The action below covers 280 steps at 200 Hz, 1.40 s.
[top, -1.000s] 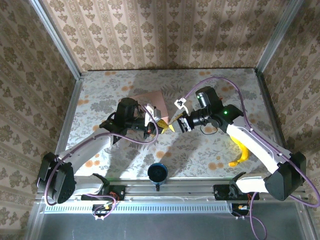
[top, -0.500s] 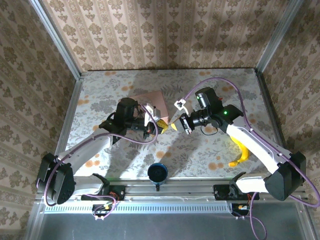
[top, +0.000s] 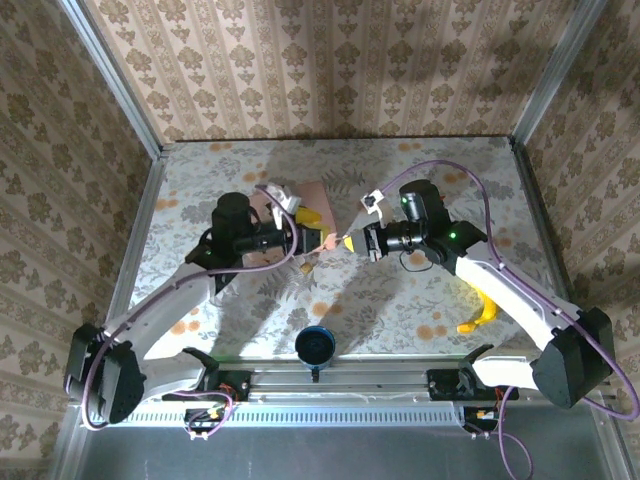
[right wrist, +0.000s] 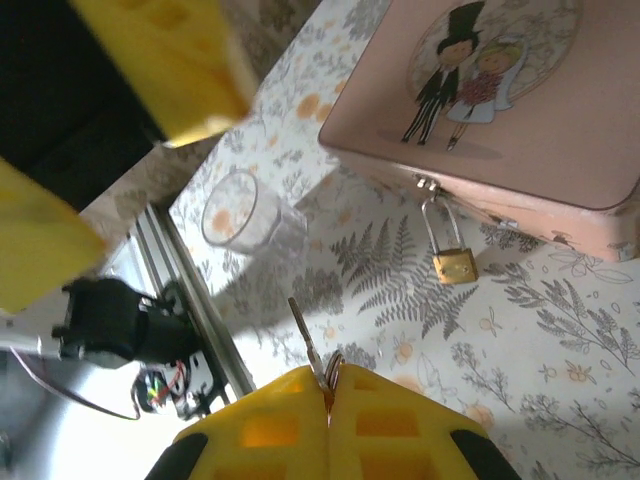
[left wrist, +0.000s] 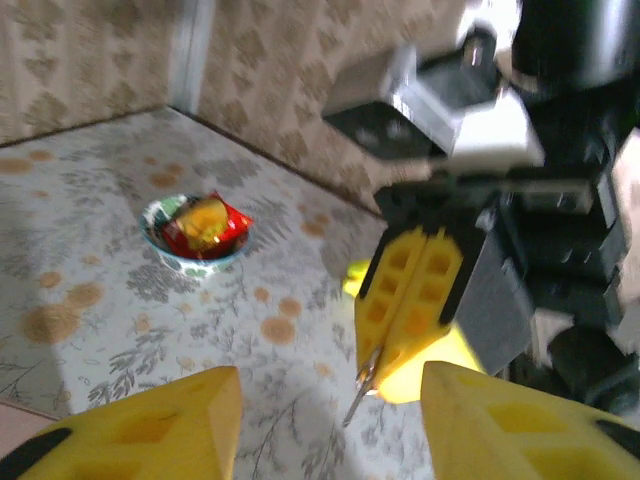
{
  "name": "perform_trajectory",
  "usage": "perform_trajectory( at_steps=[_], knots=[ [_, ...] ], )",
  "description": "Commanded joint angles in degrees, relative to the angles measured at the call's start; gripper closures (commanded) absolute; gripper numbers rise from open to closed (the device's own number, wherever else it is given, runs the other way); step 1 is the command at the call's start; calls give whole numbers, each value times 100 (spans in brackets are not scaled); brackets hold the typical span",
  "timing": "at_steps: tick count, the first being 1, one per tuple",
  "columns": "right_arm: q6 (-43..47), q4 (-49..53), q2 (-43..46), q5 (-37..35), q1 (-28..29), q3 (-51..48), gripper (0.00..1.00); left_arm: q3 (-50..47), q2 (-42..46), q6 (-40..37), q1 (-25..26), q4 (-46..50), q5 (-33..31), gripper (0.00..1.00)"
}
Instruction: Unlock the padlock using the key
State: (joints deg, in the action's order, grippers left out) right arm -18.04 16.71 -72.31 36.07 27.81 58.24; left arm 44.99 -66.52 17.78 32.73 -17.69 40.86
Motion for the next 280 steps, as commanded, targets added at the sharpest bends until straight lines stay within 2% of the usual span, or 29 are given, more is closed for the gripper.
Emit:
perform_trajectory(
  at_steps=[1, 25, 53, 91, 112, 127, 143, 195, 236, 258, 280],
  knots=[
    [-986, -1057, 107, 145, -39, -175, 100, -244, 227, 1420, 2, -998, -904, 44],
    [-1477, -1696, 41, 149, -78, -320, 100, -164, 357, 1676, 73, -581, -1357, 42],
    [-2093, -2569, -89, 339, -161, -460, 100, 47, 386, 1658, 127, -77, -1566, 44],
    [-2683, -3656, -246, 483, -180, -566, 100, 259, 7, 1691, 386, -375, -1501, 47],
    [-2889, -4030, -324, 495, -180, -589, 100, 194, -301, 2050, 460, -1182, -1435, 50],
    [-2960, -4155, -373, 500, -180, -580, 100, 77, -507, 2408, 454, -1933, -1417, 55],
    [-3001, -4202, -364, 500, -180, -585, 100, 90, -664, 2545, 449, -2320, -1374, 58],
    [-3051, -4239, -263, 484, -177, -668, 100, -60, -678, 2624, 436, -2869, -1666, 61],
    [-3156, -4387, -241, 520, -171, -691, 100, -11, -755, 2653, 410, -2915, -1609, 71],
    [-3183, -4409, -237, 525, -171, -691, 100, -29, -805, 2704, 401, -2950, -1591, 69],
    [-3223, -4464, -230, 528, -171, -700, 100, -56, -838, 2709, 385, -2925, -1583, 63]
  ],
)
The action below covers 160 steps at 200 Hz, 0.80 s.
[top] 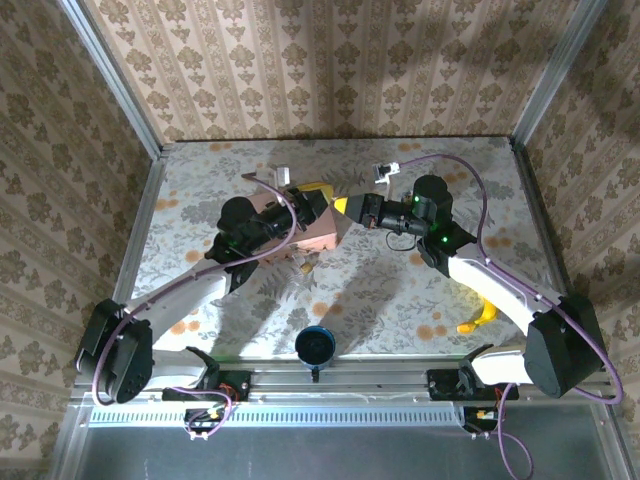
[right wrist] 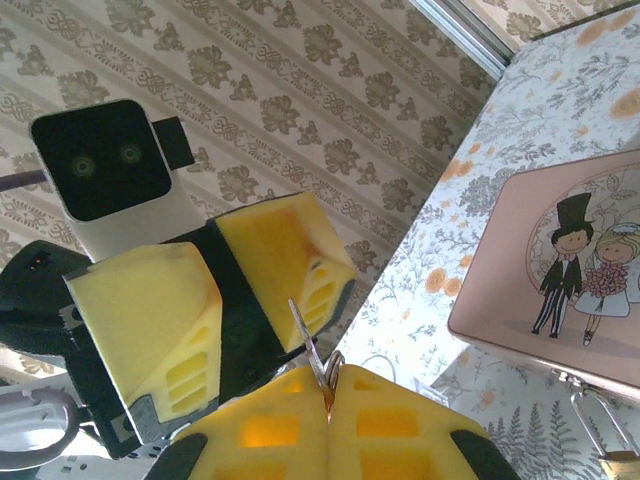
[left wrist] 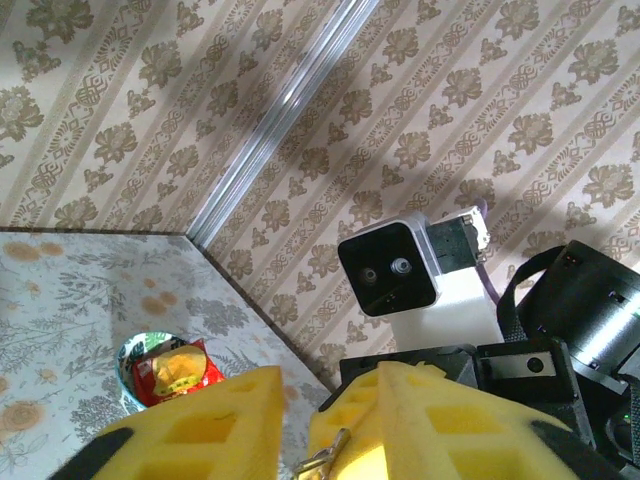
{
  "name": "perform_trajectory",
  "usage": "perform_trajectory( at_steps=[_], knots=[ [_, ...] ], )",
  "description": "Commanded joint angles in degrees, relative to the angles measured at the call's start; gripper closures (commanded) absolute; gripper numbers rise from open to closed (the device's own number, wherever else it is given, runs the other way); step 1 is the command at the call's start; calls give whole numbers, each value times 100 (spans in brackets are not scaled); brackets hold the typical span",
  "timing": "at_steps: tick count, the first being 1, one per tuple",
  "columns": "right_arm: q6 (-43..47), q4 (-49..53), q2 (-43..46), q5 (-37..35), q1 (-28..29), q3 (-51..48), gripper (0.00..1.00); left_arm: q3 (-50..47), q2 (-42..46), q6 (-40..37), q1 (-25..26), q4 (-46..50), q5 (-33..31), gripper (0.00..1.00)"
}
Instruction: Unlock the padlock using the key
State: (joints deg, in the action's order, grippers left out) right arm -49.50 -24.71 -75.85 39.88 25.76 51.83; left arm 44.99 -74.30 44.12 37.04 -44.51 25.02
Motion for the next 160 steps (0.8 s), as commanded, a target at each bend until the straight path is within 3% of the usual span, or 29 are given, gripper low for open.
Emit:
perform_trajectory(
  at_steps=[1, 51, 95, 110, 148, 160],
  knots=[
    [-82, -328, 119, 145, 35, -59, 100, -59, -63, 77, -46, -242, 2, 63],
    [-147, -438, 80, 159, 37, -35, 100, -72, -237, 201, -47, -356, 147, 67],
    [-166, -448, 17, 169, 43, -51, 100, -61, -383, 336, -56, -659, 272, 88],
    [-165, -447, 11, 178, 43, -59, 100, -52, -390, 328, -56, -684, 284, 100],
    [44, -137, 50, 141, 43, -20, 100, -45, -327, 241, -137, -600, 377, 100],
    [318, 256, 132, 45, 43, 26, 86, 1, -242, 129, -228, -382, 528, 100]
  ],
)
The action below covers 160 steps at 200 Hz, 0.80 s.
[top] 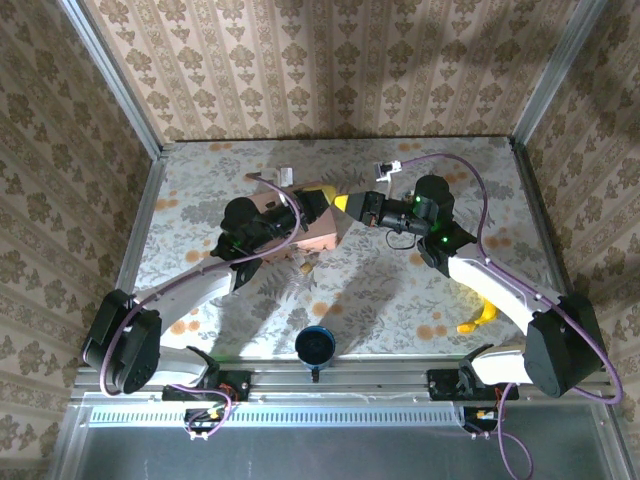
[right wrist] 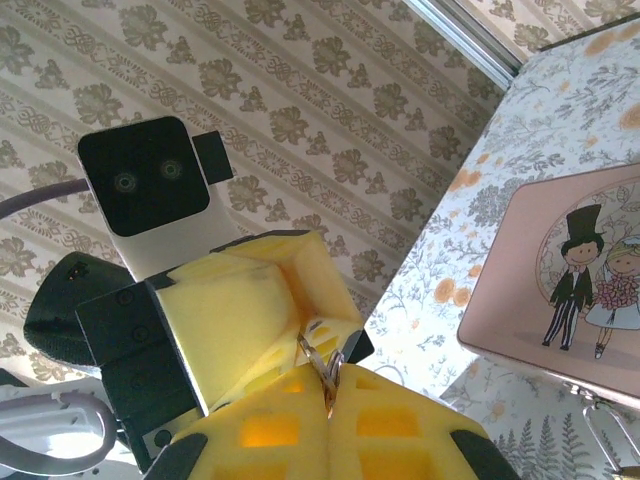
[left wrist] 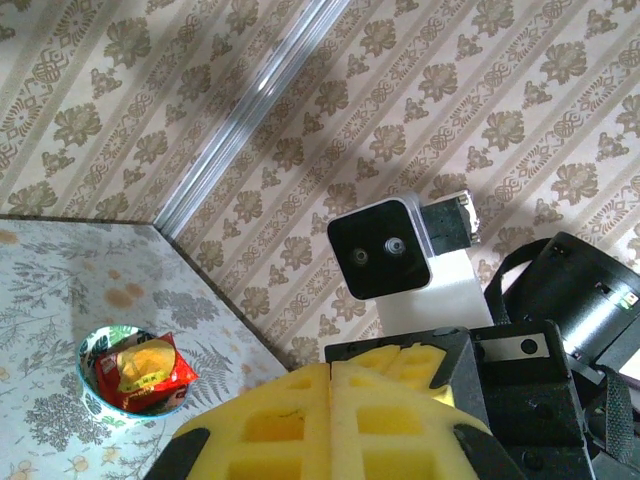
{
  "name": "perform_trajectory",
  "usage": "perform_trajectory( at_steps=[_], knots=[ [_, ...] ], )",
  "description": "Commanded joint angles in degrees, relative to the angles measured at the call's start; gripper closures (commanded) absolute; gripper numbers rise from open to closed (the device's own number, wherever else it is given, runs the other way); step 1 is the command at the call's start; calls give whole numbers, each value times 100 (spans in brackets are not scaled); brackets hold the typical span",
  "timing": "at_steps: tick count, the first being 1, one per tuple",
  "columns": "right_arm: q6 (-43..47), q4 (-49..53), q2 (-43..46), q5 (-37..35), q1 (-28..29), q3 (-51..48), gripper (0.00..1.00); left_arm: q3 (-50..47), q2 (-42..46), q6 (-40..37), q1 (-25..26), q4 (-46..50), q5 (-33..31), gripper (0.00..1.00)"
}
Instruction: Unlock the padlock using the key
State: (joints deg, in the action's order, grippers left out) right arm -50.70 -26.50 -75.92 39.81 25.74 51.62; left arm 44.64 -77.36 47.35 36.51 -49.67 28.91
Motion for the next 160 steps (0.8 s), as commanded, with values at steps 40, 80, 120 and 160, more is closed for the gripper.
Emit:
perform_trajectory(
  at_steps=[40, 80, 120, 160],
  knots=[
    [1469, 1417, 605, -224, 21, 76, 51, 547, 657, -1402, -394, 2265, 651, 100],
    [2073, 1507, 1021, 73, 19, -55, 48, 1559, 984, -2948, -353, 4992, 1057, 100],
    [1991, 493, 1141, 481, 19, -386, 47, 2215, 833, -3407, -121, 5912, 1457, 100],
    [1950, -43, 1235, 598, 28, -464, 47, 2367, 732, -3273, -21, 5838, 1751, 100]
  ],
)
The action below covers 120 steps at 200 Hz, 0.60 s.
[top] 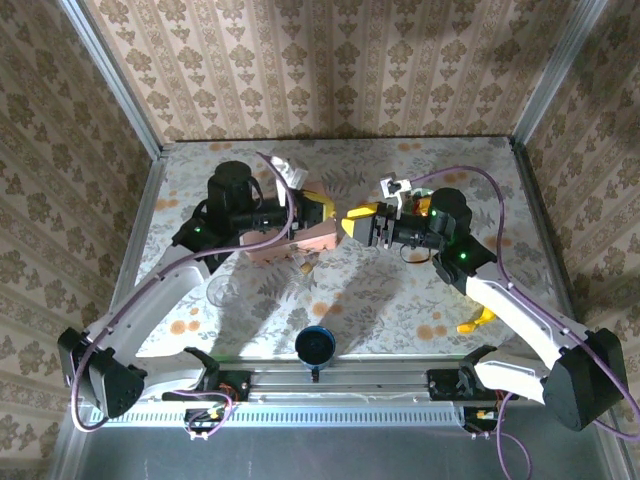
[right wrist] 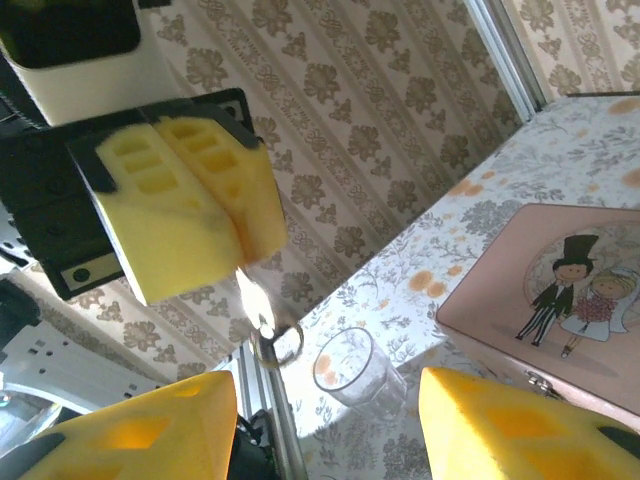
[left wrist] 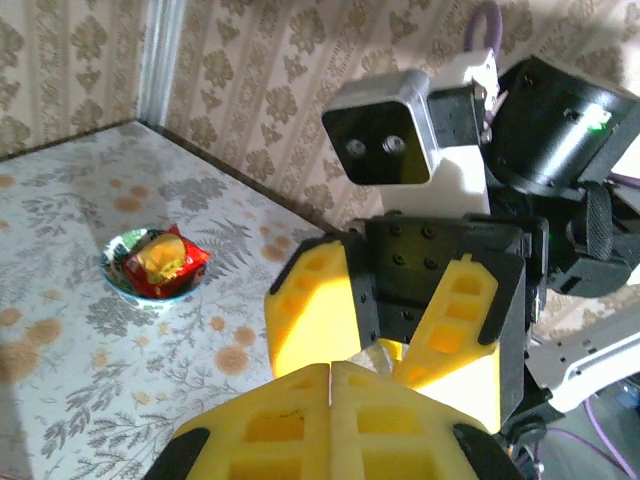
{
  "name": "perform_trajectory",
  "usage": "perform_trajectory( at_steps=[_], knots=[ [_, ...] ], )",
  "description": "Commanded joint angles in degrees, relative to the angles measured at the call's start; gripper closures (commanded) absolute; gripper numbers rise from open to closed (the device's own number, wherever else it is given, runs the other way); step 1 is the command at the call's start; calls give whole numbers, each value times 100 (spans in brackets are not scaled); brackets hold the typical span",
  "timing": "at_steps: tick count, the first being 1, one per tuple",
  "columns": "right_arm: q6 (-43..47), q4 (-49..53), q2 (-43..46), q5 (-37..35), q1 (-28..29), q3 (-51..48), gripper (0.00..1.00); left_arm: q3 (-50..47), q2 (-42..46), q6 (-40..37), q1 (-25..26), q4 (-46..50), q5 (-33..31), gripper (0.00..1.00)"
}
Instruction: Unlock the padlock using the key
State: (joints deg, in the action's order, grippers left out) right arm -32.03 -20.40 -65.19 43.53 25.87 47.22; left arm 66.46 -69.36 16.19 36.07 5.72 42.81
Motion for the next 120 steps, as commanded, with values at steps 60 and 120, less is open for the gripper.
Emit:
perform_trajectory(
  at_steps=[60, 120],
  knots=[
    [228, -826, 163, 402, 150, -7, 52, 254, -119, 36, 22, 246, 630, 100],
    [381, -592, -221, 657, 297, 300, 64, 221, -146, 183, -12, 20, 725, 100]
  ],
)
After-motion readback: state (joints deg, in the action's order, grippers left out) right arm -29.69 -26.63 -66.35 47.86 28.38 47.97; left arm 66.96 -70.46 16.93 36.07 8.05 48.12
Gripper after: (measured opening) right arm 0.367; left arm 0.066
